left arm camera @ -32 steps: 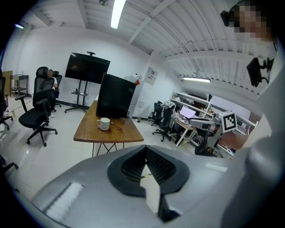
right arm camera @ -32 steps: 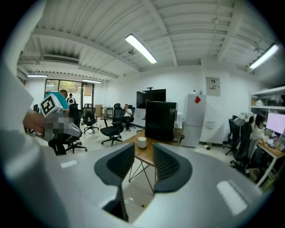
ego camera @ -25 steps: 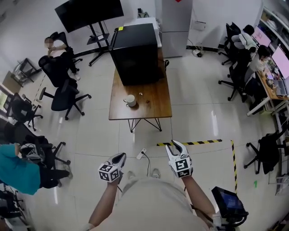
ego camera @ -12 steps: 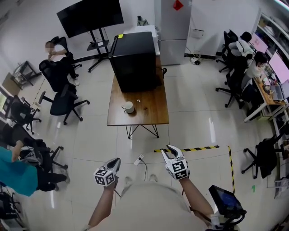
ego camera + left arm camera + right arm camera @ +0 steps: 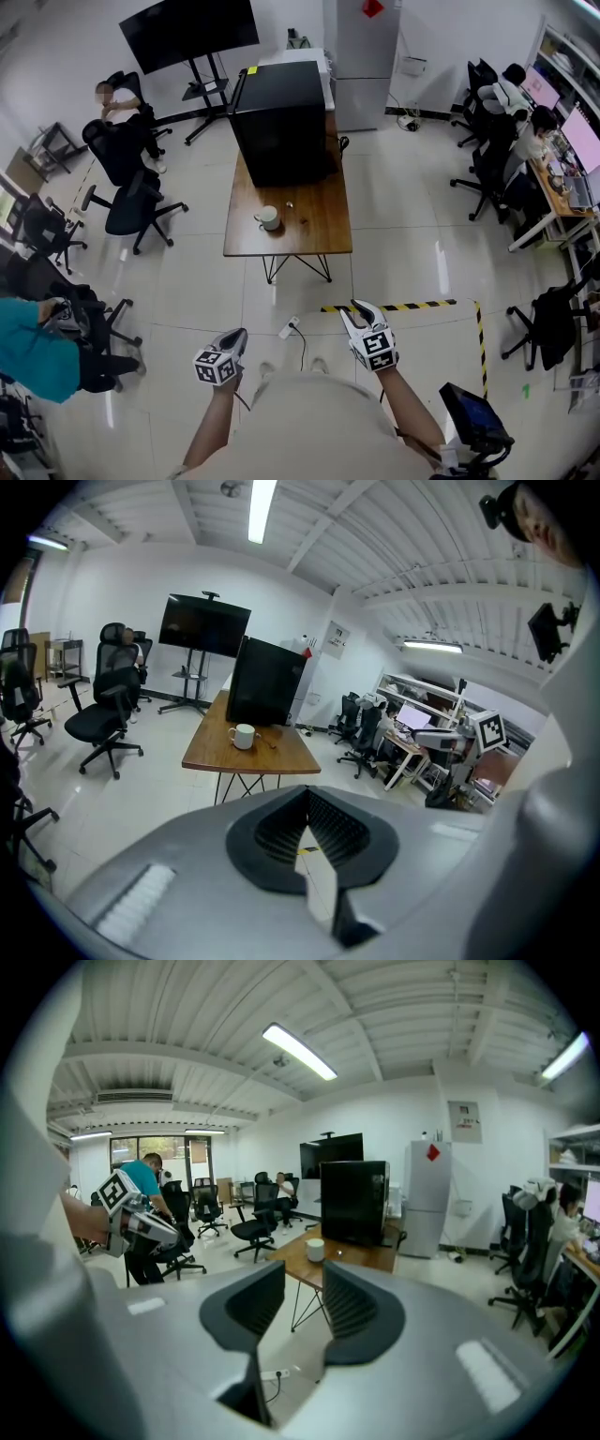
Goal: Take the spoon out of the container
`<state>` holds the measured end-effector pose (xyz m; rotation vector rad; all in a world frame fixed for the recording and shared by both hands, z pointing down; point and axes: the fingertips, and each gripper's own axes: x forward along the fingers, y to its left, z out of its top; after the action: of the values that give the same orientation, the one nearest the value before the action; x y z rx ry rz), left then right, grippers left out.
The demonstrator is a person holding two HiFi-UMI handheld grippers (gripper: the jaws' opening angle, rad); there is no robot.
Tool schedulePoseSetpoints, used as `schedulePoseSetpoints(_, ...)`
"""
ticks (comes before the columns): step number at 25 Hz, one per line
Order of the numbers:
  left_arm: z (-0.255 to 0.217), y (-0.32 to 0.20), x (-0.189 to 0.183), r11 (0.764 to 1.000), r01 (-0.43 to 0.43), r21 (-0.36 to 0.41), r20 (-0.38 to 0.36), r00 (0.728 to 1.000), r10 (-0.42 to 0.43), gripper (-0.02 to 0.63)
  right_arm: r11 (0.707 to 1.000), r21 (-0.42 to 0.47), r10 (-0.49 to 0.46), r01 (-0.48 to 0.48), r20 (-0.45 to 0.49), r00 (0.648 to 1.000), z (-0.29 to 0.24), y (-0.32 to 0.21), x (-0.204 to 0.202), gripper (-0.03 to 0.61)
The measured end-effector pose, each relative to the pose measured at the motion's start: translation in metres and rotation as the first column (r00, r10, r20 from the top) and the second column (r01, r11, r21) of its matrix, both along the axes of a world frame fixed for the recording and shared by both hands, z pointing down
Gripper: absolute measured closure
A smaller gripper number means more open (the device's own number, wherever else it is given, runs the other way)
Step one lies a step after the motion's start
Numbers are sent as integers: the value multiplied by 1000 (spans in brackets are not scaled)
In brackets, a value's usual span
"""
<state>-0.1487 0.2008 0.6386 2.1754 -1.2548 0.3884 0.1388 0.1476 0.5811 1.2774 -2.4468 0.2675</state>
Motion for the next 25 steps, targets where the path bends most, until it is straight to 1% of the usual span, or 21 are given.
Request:
schedulePoseSetpoints(5, 6, 7, 2, 1000, 5, -15, -3, 1000, -5, 615, 1000, -29, 9, -9, 2, 1000, 15, 5, 2, 469)
schedulePoseSetpoints(9, 8, 6, 2, 1000, -2, -11, 4, 1000, 2, 615, 1000, -22, 10, -10, 2, 1000, 16, 2, 3, 469)
schedulePoseSetpoints(12, 11, 8, -1, 1000, 4, -19, 7, 1000, -3, 615, 999, -29, 18, -18, 15, 1000, 17, 0, 5, 469)
schedulePoseSetpoints(15, 8, 1, 2, 1000, 1, -13, 12, 1000, -1, 615, 1000, -16, 26, -26, 32, 999, 11, -8, 10, 469)
schedulePoseSetpoints(17, 10, 1, 3, 1000, 1, -27, 17, 1000, 0, 615, 999, -21, 31, -30, 42, 999, 12, -10, 12, 469)
schedulePoseSetpoints(21, 18, 10, -3, 998, 14, -61, 20, 1000, -12, 615, 998, -64, 29, -27, 32, 999, 30, -6, 8, 469)
schedulePoseSetpoints(25, 11, 0, -6, 999, 18, -44, 37, 999, -17, 615, 999, -42, 7, -6, 33, 999, 30, -21, 3, 476)
